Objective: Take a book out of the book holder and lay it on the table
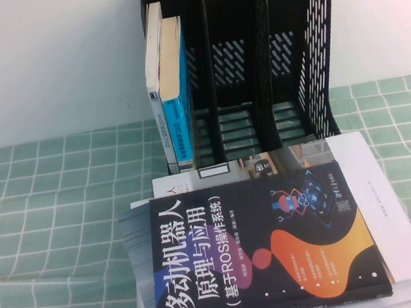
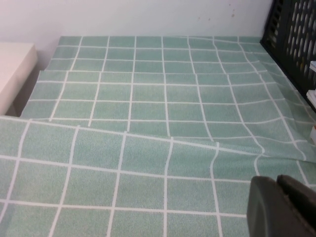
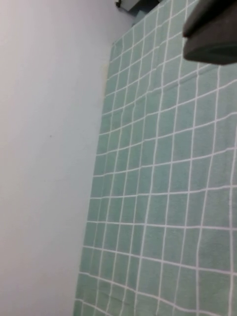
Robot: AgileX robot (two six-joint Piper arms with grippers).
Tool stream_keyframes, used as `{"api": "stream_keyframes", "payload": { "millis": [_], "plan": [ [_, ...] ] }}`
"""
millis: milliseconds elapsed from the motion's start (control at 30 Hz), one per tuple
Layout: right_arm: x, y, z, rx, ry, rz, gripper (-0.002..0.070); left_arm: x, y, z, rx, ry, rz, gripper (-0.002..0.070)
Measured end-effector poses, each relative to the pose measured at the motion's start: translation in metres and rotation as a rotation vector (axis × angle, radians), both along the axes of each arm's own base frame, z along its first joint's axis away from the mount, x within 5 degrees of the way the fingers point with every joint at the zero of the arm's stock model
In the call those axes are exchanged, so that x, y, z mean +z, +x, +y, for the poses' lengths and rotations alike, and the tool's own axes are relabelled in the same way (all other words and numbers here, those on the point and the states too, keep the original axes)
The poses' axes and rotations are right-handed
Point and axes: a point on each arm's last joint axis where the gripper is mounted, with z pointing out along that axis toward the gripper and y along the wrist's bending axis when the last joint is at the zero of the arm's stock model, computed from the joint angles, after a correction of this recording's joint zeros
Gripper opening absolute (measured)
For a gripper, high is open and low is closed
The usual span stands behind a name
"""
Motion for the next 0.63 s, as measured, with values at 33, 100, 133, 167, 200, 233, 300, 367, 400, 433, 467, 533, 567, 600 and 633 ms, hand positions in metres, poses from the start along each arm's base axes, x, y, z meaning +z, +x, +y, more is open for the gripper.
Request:
{"api": "stream_keyframes", "payload": {
  "millis": [33, 100, 133, 167, 200, 233, 300, 367, 400, 433, 467, 533, 567, 600, 633],
  "plan": [
    [-0.001, 0.000, 0.000, -0.001, 0.003, 0.012, -0.0002, 0.000, 0.000, 0.000, 0.000, 0.000, 0.000, -0.0002],
    [-0.005, 0.001, 0.000, -0.002, 0.006, 0.027, -0.0002, 0.000, 0.000, 0.000, 0.000, 0.000, 0.000, -0.0003],
    [-0.009, 0.002, 0.000, -0.002, 0.008, 0.039, -0.0002, 0.000, 0.000, 0.000, 0.000, 0.000, 0.000, -0.0003],
    [-0.014, 0.003, -0.001, -0.002, 0.011, 0.053, -0.0002, 0.000, 0.000, 0.000, 0.000, 0.000, 0.000, -0.0003],
    [-0.020, 0.004, -0.001, -0.002, 0.013, 0.070, -0.0002, 0.000, 0.000, 0.000, 0.000, 0.000, 0.000, -0.0003],
    [-0.026, 0.006, -0.001, -0.002, 0.016, 0.087, -0.0002, 0.000, 0.000, 0.000, 0.000, 0.000, 0.000, -0.0003],
    [-0.039, 0.009, -0.001, 0.002, 0.019, 0.107, -0.0002, 0.000, 0.000, 0.000, 0.000, 0.000, 0.000, -0.0003],
    [-0.051, 0.011, -0.002, 0.005, 0.021, 0.125, -0.0002, 0.000, 0.000, 0.000, 0.000, 0.000, 0.000, -0.0003],
    [-0.058, 0.013, -0.002, 0.008, 0.023, 0.134, -0.0002, 0.000, 0.000, 0.000, 0.000, 0.000, 0.000, -0.0003],
    [-0.066, 0.014, -0.002, 0.010, 0.025, 0.148, -0.0002, 0.000, 0.000, 0.000, 0.000, 0.000, 0.000, -0.0003],
    [-0.073, 0.014, -0.002, 0.010, 0.028, 0.165, -0.0002, 0.000, 0.000, 0.000, 0.000, 0.000, 0.000, -0.0003],
    [-0.078, 0.015, -0.001, 0.016, 0.032, 0.163, -0.0002, 0.000, 0.000, 0.000, 0.000, 0.000, 0.000, -0.0003],
    [-0.077, 0.016, -0.001, 0.019, 0.033, 0.152, -0.0002, 0.000, 0.000, 0.000, 0.000, 0.000, 0.000, -0.0003],
    [-0.077, 0.016, -0.001, 0.020, 0.037, 0.146, -0.0002, 0.000, 0.000, 0.000, 0.000, 0.000, 0.000, -0.0003],
    [-0.077, 0.016, -0.001, 0.019, 0.049, 0.141, -0.0002, 0.000, 0.000, 0.000, 0.000, 0.000, 0.000, -0.0003]
  ]
}}
